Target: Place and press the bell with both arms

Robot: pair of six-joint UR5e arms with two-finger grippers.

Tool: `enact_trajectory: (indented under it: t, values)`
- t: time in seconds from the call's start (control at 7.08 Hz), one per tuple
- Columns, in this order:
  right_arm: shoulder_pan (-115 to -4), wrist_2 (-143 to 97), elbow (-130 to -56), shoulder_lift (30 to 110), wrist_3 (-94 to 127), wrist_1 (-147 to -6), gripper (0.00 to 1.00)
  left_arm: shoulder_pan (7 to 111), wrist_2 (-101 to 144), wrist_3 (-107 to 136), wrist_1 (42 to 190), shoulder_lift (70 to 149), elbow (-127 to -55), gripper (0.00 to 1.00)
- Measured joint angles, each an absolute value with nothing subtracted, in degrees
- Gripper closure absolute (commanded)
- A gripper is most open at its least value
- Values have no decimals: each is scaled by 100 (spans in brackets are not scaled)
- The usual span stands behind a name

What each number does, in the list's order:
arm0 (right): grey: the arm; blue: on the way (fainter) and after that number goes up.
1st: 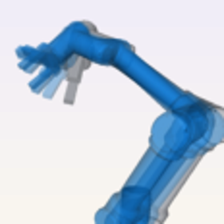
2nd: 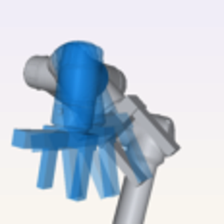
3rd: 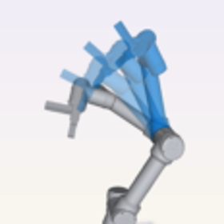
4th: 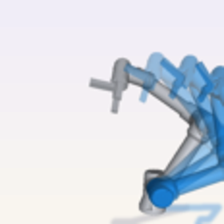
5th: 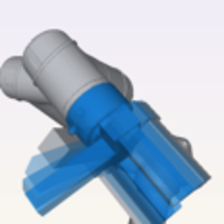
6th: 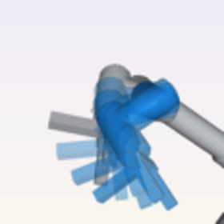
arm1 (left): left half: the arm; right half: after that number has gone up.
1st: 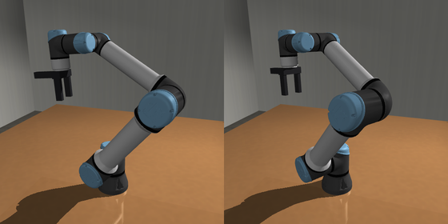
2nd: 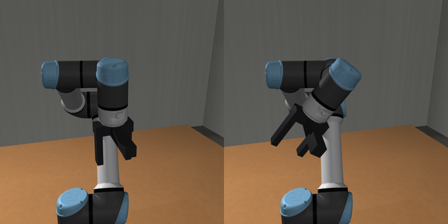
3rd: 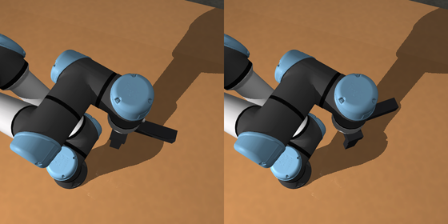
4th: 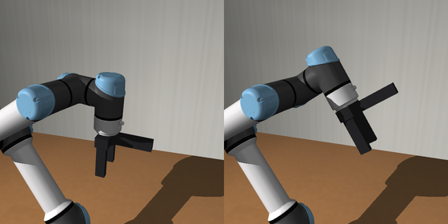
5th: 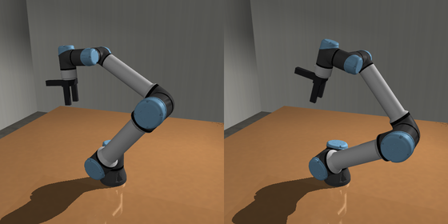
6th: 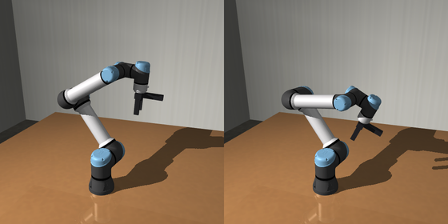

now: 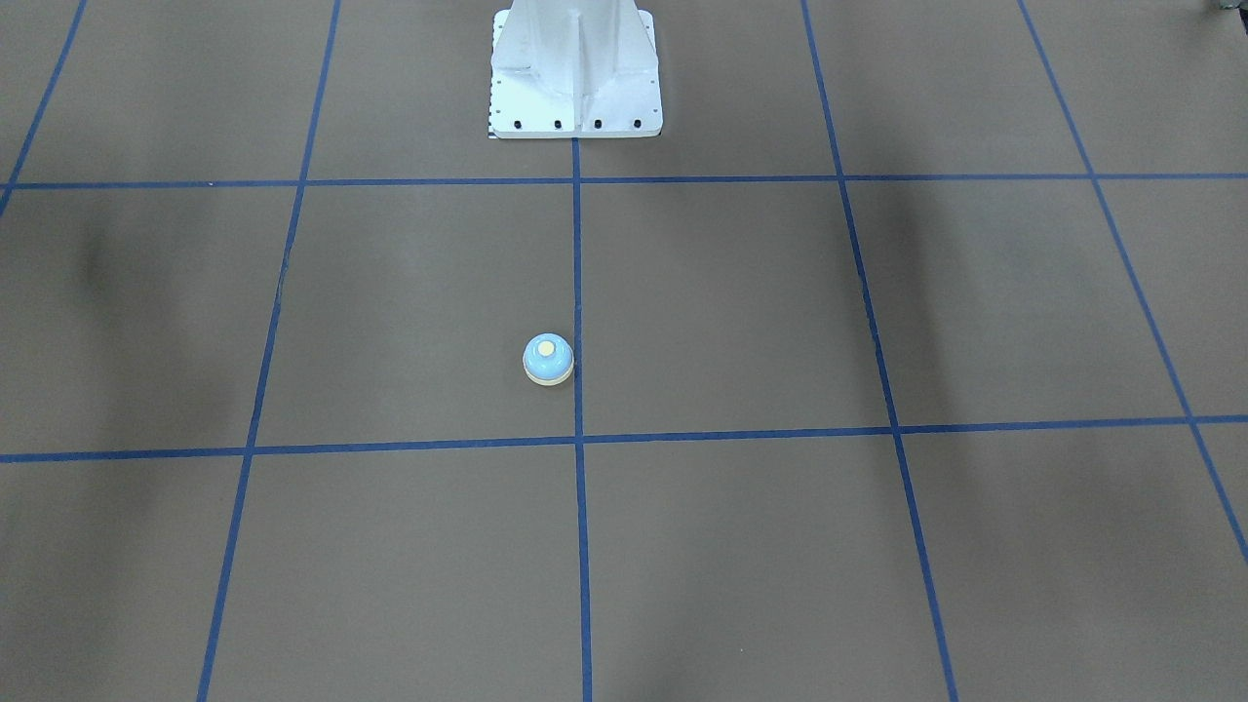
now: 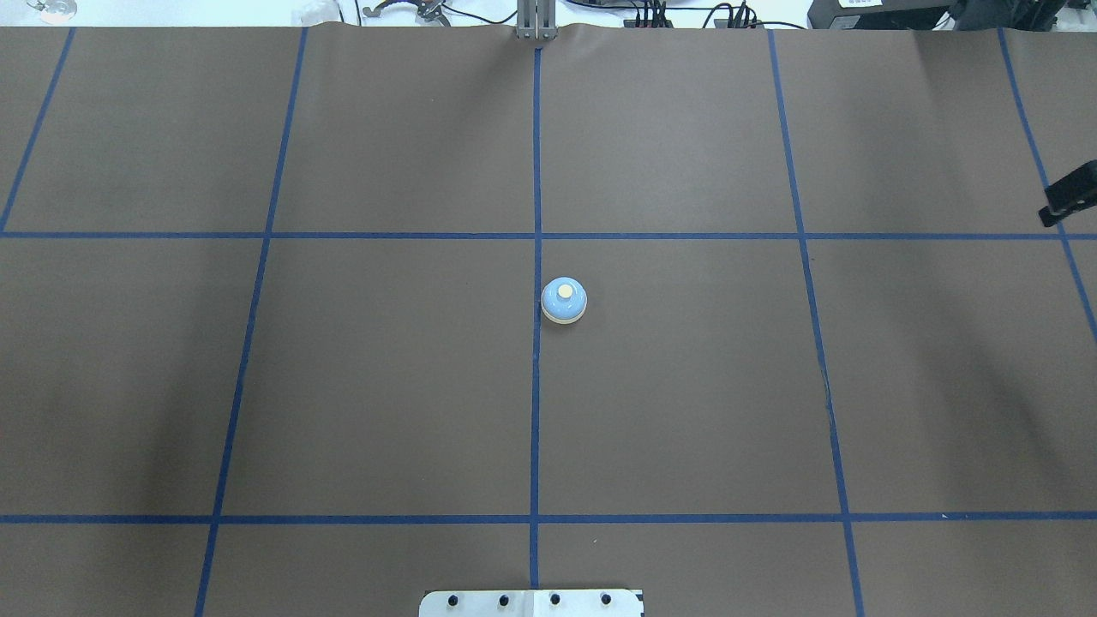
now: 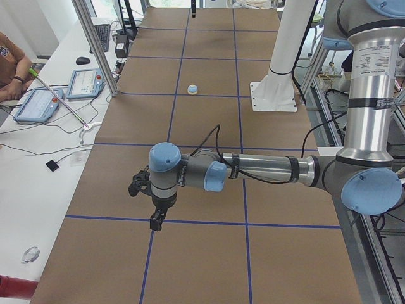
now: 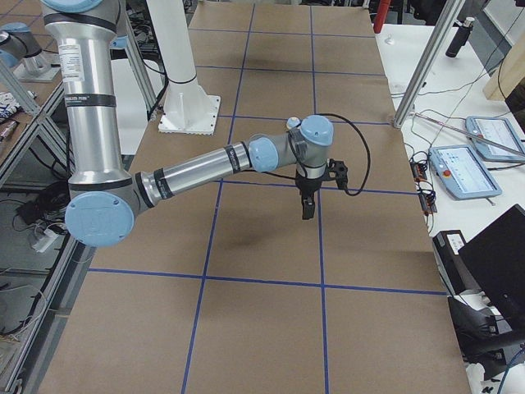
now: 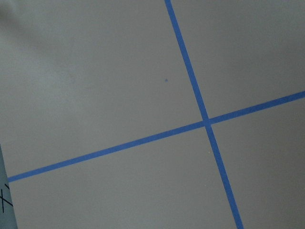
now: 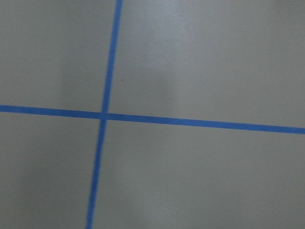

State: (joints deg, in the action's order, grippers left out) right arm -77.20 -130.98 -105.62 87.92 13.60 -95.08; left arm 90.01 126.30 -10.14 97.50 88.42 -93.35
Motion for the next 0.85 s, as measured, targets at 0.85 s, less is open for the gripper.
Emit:
enact_trajectory:
  t: [0.85]
  values:
    - [-8604,-13464,-10274,9641,471,-9299,0,8996,12884,-967,9548,8287,-9804,0]
